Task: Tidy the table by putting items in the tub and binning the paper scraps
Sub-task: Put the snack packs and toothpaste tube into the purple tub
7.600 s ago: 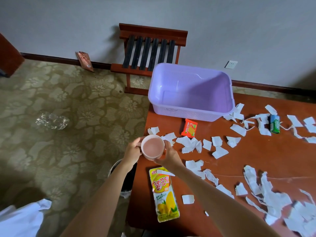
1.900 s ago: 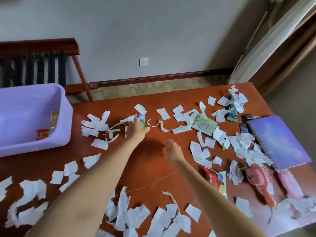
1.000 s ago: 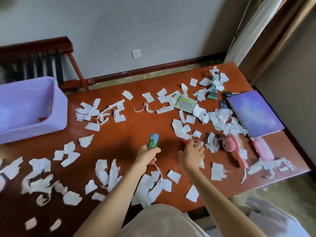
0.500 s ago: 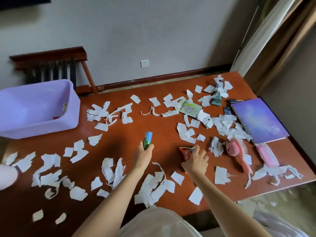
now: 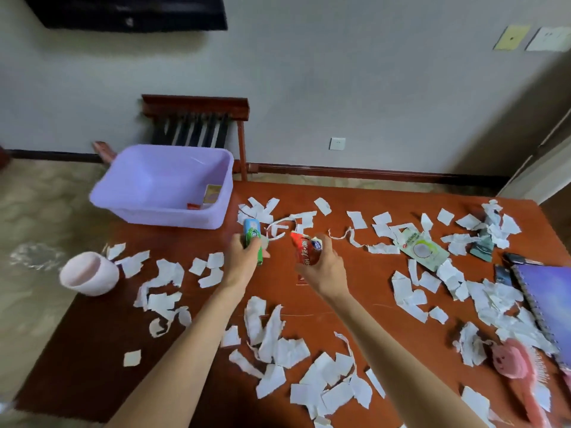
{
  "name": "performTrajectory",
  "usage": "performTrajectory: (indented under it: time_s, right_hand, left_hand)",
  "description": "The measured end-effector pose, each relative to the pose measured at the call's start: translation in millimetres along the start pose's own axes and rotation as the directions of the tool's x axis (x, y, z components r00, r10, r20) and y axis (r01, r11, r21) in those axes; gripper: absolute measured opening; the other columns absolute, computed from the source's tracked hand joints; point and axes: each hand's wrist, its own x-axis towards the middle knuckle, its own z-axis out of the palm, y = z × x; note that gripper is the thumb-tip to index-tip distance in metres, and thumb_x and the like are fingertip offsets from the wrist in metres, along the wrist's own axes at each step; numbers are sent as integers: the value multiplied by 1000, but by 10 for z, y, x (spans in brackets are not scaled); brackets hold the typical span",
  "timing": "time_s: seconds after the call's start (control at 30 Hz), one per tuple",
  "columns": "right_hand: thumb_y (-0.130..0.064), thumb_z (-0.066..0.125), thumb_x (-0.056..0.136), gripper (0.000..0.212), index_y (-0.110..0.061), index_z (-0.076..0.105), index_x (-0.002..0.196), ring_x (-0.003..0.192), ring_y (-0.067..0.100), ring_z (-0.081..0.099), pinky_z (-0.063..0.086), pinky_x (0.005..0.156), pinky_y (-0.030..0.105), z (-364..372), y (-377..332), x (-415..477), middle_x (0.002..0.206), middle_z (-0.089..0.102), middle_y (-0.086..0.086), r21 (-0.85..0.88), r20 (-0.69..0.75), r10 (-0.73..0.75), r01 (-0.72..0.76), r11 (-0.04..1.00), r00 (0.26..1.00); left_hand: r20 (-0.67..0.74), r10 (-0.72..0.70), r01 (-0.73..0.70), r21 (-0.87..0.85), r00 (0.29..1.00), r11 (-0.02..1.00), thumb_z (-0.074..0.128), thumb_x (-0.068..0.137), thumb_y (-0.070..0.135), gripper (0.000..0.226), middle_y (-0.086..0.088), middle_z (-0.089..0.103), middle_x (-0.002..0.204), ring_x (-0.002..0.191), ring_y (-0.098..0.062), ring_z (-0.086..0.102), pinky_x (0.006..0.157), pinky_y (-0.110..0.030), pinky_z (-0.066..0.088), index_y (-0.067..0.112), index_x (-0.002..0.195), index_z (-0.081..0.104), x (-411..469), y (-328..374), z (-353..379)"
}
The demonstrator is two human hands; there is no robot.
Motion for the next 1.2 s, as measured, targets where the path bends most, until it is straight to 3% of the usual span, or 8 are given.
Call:
performTrajectory:
  time_s: [0.17,0.27,0.43,0.5,0.77,0.87,1.0,1.2]
  right_hand:
    - [-29,73,75,73,-23,33,136,108,31,57,53,90,44,411,-871,290,124,54,14,2,0,-129,129,992,992]
    - [-27,73,75,69,-23,36,132,110,32,55,51,91,45,719,-1359,502,122,55,14,9,-15,-134,135,991,991]
    - [-29,70,78,63,-18,38,131,110,34,53,48,94,47,1176,-2066,930,119,56,15,7,-41,-127,127,992,991]
    - [-31,69,78,64,-19,36,131,110,35,54,49,93,48,1337,-2252,1132,119,57,15,0,-57,-107,108,994,993]
    - [-29,59,82,66,-17,26,139,111,38,53,48,87,42,1736,-2404,1776,117,57,16,-163,-10,25,-26,986,1000]
    - [-27,56,85,64,-15,25,140,110,37,54,49,86,40,1856,-2442,1953,117,55,17,-138,-5,49,-49,989,999]
    - [-24,55,85,56,-13,29,133,107,41,55,49,91,50,1981,-2338,2070,117,51,19,-171,17,113,-109,979,993]
    - [-17,57,84,49,-11,34,127,106,37,55,46,86,39,2113,-2211,2147,117,52,16,-141,91,175,-161,977,980]
  left_hand:
    - [-98,27,-22,50,995,999,43,97,24,22,-12,61,99,85,-22,56,52,-19,43,4,107,47,627,192,-789]
    - [-109,17,-8,82,994,997,47,94,22,31,-21,64,107,97,-36,61,69,-30,48,-4,108,56,1086,231,-1221]
    - [-22,-6,8,88,1000,996,55,90,15,22,-20,60,93,85,-29,57,67,-29,42,-3,101,63,1919,282,-1736]
    - [-2,-19,19,99,1000,995,59,88,12,23,-23,64,101,89,-30,60,73,-32,44,-4,104,63,2269,295,-1828]
    - [117,-125,95,233,985,968,64,86,11,27,-22,65,115,95,-31,62,86,-40,53,-4,109,63,3162,121,-1652]
    - [137,-130,72,368,982,927,63,88,20,34,-18,65,117,109,-30,62,86,-34,49,-2,114,63,3318,93,-1560]
    - [174,-134,56,394,976,917,69,83,22,37,-18,66,118,111,-30,62,91,-36,48,1,113,66,3509,11,-1444]
    - [253,-134,18,414,958,910,73,80,18,40,-20,64,119,110,-33,60,87,-38,48,-1,113,62,3638,-79,-1304]
